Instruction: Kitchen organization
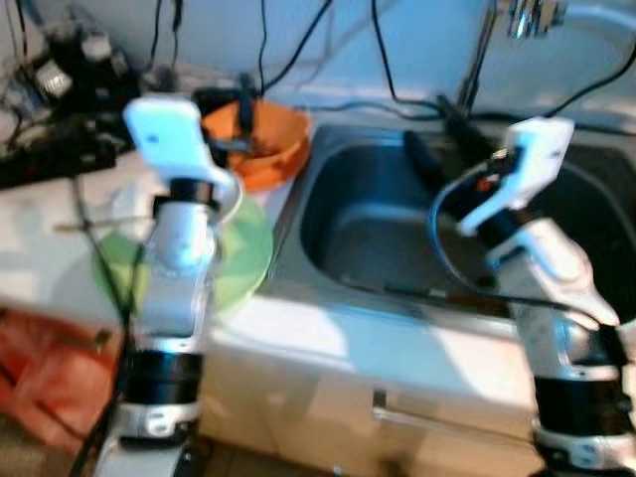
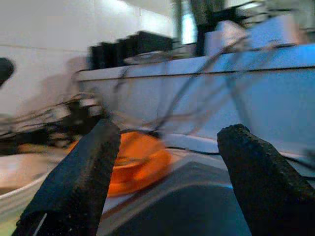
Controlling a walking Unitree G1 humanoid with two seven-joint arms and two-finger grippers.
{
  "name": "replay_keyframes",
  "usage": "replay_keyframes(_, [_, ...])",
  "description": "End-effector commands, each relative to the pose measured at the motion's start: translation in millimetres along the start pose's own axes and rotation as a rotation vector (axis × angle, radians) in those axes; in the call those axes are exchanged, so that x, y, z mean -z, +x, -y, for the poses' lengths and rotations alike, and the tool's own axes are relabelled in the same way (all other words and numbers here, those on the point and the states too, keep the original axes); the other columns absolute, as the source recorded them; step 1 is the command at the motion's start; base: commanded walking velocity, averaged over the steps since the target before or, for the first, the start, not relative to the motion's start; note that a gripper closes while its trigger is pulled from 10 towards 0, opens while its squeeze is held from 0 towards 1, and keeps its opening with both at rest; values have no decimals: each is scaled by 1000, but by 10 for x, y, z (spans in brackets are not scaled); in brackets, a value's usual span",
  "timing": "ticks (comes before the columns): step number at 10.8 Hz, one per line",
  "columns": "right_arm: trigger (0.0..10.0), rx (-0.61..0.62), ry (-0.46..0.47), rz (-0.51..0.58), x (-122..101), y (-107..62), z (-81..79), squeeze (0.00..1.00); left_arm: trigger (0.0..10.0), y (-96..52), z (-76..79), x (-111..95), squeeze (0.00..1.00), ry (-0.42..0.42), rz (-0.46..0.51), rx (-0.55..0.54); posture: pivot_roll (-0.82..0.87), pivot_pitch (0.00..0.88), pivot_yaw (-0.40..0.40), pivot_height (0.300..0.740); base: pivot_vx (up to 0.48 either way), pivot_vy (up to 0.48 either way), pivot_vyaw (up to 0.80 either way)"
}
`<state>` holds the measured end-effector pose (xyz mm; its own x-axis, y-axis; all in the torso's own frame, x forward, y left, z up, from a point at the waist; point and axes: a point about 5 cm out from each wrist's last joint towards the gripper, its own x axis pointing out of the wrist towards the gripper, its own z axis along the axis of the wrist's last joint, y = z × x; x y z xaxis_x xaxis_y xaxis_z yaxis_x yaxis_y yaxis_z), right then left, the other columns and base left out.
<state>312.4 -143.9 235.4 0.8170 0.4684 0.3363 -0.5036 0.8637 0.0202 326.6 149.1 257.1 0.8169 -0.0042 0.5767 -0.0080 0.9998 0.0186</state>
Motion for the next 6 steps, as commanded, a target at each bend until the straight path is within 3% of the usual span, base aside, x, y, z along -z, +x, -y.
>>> replay_keyframes(1, [10000, -20, -17, 19, -49, 22, -30, 0, 10000, -14, -62, -22, 0, 28, 6, -23, 32, 31, 68, 740, 0, 0, 0])
replay_keyframes(2, [10000, -25, -18, 21, -50, 22, -31, 0, 10000, -24, -89, -27, 0, 45, 6, -38, 34, 31, 69, 740, 0, 0, 0])
replay_keyframes(5, [10000, -31, -22, 20, -31, 16, -34, 0, 10000, -127, -303, 81, 0, 55, -70, -143, 43, 28, 71, 740, 0, 0, 765])
replay_keyframes(6, [10000, -28, -12, 19, -22, 19, -34, 0, 10000, -141, -375, 126, 0, 44, -102, -191, 44, 27, 71, 740, 0, 0, 0])
